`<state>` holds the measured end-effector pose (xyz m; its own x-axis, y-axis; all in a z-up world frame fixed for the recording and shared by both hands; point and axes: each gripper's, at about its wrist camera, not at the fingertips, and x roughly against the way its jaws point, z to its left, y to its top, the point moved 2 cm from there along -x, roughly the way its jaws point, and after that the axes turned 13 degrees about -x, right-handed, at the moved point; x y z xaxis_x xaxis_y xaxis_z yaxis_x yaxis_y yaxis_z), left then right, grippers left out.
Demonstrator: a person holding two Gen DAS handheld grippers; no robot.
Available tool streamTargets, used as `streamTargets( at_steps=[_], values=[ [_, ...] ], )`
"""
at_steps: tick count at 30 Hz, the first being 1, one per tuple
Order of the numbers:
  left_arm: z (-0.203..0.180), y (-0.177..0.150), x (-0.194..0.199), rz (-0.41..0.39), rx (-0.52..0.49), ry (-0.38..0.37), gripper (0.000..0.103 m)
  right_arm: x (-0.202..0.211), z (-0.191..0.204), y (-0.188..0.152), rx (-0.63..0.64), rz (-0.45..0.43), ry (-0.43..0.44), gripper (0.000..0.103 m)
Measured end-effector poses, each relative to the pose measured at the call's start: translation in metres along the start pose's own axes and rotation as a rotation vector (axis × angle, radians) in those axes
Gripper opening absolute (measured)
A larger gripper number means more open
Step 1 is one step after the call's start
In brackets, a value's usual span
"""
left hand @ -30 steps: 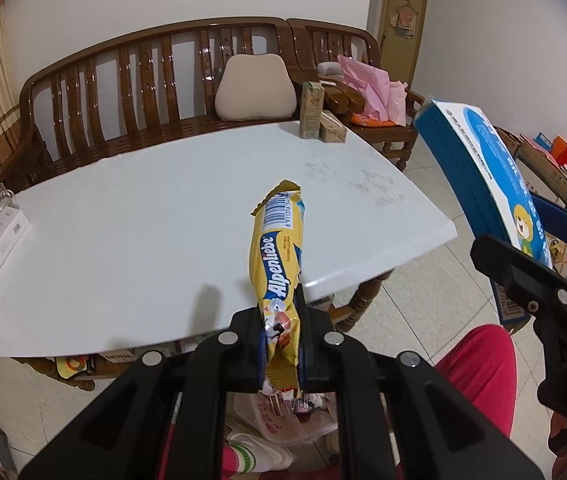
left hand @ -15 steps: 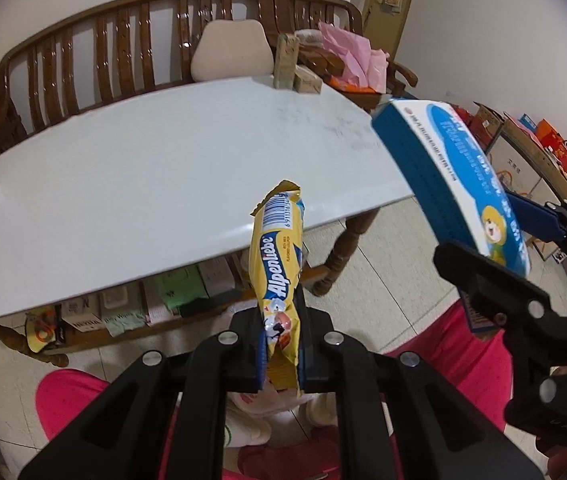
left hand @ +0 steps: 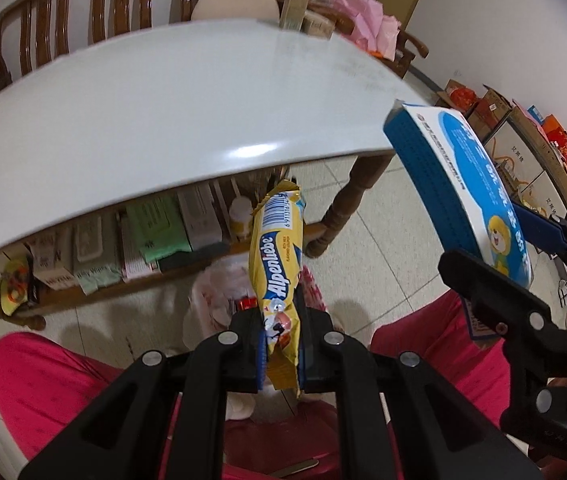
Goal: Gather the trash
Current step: 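Lower yellow wrapper into bag with left tool while right tool lowers blue box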
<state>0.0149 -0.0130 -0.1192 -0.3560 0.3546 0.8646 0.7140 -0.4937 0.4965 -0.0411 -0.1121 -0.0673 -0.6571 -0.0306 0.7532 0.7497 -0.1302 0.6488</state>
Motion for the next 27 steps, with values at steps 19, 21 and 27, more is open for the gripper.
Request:
streamTargets(
  at_steps=[19, 21, 27],
  values=[
    [0.023, -0.03, -0.11, 0.228, 0.129, -0.095, 0.011, -0.103, -0.018, -0.055, -0.054, 0.25, -0.047, 0.062],
    [0.025, -0.032, -0.122, 0.251, 0.142, -0.099, 0.011, -0.117, -0.019, -0.062, -0.057, 0.284, -0.046, 0.062],
    [0.032, -0.033, -0.152, 0.307, 0.177, -0.113, 0.011, -0.156, -0.021, -0.077, -0.078, 0.379, -0.045, 0.062]
  ],
)
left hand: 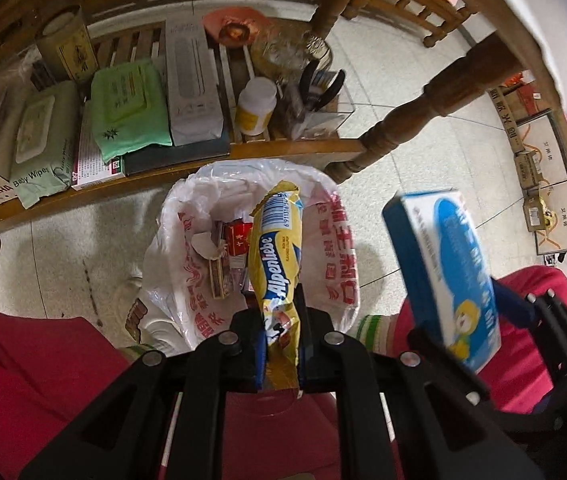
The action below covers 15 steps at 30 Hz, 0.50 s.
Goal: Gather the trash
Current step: 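Lower yellow wrapper into bag with left tool while right tool lowers blue box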
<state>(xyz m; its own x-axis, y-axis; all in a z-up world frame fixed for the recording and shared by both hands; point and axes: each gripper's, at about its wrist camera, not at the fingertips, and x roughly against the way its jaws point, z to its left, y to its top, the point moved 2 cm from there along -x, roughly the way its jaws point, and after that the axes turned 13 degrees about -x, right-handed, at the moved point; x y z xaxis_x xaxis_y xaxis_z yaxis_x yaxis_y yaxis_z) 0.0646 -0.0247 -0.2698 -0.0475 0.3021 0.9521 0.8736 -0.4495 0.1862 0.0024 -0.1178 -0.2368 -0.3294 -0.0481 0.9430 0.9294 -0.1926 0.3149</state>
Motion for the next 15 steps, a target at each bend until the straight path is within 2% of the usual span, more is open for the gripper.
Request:
streamTargets(
  at_steps=[15],
  values=[
    [0.03, 0.016, -0.077, 0.161, 0.095, -0.03, 0.011, -0.096, 0.0, -0.004, -0.044, 0.224, 0.017, 0.062]
  ],
)
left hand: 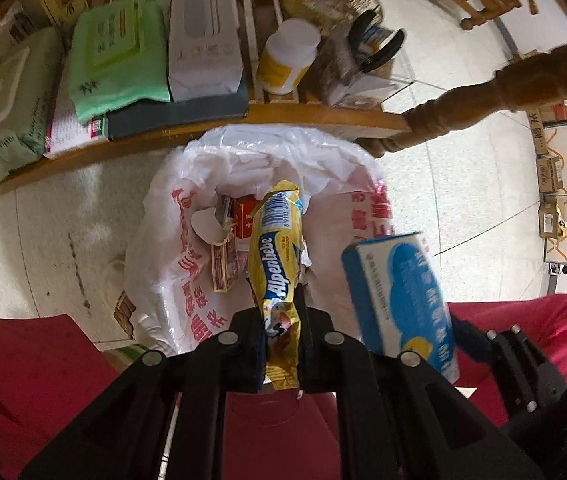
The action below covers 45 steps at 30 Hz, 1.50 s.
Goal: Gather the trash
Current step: 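Lower yellow wrapper into bag with left tool while right tool lowers blue box, then open both tools to drop the wrapper and box into the bag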
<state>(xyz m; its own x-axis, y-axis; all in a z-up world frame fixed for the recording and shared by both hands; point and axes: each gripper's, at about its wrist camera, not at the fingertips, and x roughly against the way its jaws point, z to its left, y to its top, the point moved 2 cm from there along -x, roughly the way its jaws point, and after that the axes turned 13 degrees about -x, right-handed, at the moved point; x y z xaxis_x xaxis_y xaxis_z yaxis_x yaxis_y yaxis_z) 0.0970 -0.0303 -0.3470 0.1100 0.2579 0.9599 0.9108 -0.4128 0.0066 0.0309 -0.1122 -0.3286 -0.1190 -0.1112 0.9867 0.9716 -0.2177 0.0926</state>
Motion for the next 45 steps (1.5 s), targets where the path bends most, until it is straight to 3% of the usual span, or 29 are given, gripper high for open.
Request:
streamTargets(
  at_steps=[12, 25, 27, 29, 30, 39, 45],
  values=[
    [0.02, 0.014, -0.047, 0.111, 0.068, -0.035, 0.011, -0.052, 0.004, 0.003, -0.033, 0.133, 0.024, 0.062],
    [0.029, 0.015, -0.073, 0.172, 0.095, -0.029, 0.012, -0.076, 0.01, 0.009, -0.043, 0.199, 0.079, 0.061],
    [0.03, 0.016, -0.076, 0.187, 0.1, -0.031, 0.022, -0.078, 0.009, 0.01, -0.058, 0.204, 0.086, 0.062],
    [0.031, 0.017, -0.077, 0.192, 0.093, -0.01, 0.051, -0.078, 0.009, 0.01, -0.06, 0.202, 0.084, 0.065],
    [0.031, 0.017, -0.076, 0.191, 0.088, 0.005, 0.057, -0.077, 0.009, 0.011, -0.058, 0.196, 0.076, 0.067],
    [0.032, 0.014, -0.074, 0.198, 0.093, 0.026, 0.067, -0.072, 0.012, 0.013, -0.066, 0.184, 0.076, 0.067],
    [0.028, 0.01, -0.063, 0.182, 0.071, 0.08, 0.074, -0.056, 0.004, 0.014, -0.076, 0.159, 0.064, 0.072]
  ],
)
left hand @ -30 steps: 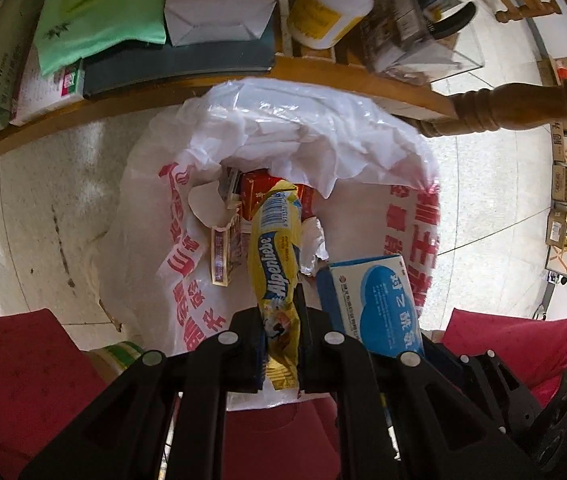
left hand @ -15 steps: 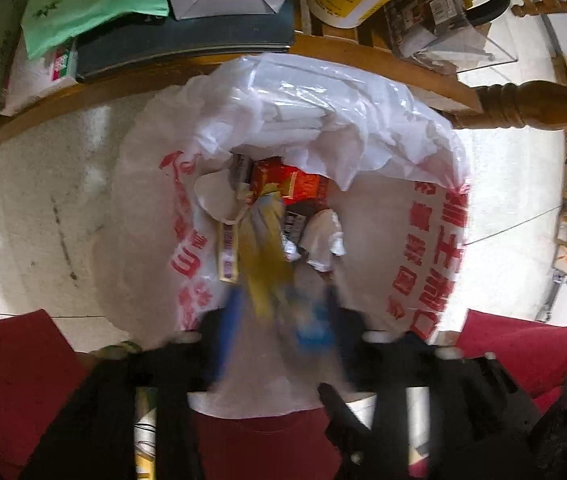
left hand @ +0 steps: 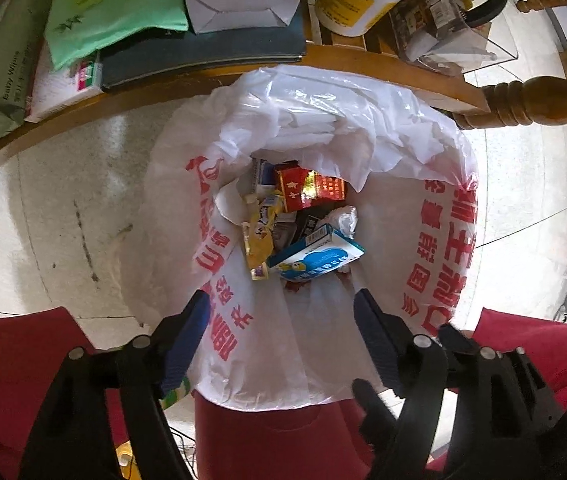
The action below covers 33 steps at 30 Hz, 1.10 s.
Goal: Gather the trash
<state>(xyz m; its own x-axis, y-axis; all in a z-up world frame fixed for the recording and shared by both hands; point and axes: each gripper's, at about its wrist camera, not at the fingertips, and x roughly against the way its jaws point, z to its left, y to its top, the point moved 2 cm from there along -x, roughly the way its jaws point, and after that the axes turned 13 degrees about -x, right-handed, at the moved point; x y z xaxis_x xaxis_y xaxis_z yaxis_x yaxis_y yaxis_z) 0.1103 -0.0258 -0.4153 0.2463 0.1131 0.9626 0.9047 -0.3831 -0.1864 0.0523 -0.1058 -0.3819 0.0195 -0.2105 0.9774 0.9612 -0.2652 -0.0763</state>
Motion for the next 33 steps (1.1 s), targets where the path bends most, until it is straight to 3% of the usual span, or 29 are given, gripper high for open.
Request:
streamTargets(
  at_steps=[1, 6, 15, 23, 33],
  values=[
    [0.0, -0.001, 0.002, -0.003, -0.001, 0.009, 0.075, 0.003, -0.002, -0.001, -0.002, -0.009, -0.004, 0.077],
    [0.002, -0.013, 0.016, -0.031, 0.0, 0.052, 0.08, 0.024, -0.013, -0.005, -0.018, -0.054, -0.015, 0.078],
    [-0.007, -0.042, 0.07, -0.176, -0.017, 0.167, 0.082, 0.077, -0.024, -0.006, -0.071, -0.187, -0.016, 0.08],
    [-0.019, -0.072, 0.132, -0.38, -0.009, 0.184, 0.082, 0.139, -0.006, -0.02, -0.02, -0.348, 0.02, 0.085],
    [-0.039, -0.11, 0.206, -0.612, 0.009, 0.33, 0.082, 0.208, 0.007, -0.048, 0.028, -0.542, 0.053, 0.086]
  ],
)
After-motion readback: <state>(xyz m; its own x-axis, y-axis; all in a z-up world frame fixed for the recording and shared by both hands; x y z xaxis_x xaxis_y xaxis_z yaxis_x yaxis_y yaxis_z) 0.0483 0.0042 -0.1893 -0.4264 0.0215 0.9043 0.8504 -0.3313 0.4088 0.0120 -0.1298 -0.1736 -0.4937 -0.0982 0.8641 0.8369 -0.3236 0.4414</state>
